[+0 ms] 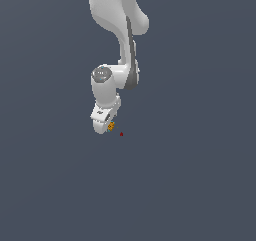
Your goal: Pick up the object and move it to a goal position.
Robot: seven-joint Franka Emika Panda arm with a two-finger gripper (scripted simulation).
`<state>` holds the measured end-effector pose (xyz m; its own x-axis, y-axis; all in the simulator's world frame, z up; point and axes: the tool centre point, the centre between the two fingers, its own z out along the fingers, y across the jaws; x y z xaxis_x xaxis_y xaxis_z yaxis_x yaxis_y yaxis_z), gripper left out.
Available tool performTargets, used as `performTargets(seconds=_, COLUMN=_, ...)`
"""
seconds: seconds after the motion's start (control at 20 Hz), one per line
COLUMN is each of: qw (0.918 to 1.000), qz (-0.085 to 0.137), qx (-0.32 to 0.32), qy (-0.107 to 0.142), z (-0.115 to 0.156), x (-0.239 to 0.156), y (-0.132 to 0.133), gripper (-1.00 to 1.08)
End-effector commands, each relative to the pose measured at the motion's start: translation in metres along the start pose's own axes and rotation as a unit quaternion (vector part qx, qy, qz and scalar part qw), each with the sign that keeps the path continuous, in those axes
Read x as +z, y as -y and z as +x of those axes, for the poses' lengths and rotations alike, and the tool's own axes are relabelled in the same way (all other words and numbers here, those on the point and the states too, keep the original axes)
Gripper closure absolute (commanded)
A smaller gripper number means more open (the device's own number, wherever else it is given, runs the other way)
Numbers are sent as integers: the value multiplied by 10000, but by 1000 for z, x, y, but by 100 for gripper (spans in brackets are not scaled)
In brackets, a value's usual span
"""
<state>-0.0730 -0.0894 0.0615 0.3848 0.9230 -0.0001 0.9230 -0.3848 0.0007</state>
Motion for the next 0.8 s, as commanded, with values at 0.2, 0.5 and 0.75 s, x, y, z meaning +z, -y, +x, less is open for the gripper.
performTargets(seconds=0.2, qw=10000, qz=4, qx=-13, qy=0, z=0, x=25, y=1, gripper=-92)
performTargets(seconds=0.5, qw=10000, qz=4, qx=-21, qy=0, z=0, x=44, y=1, gripper=-92)
performTargets(seconds=0.75, qw=10000, qz=4, qx=-21, qy=0, z=0, x=46, y=1, gripper=108)
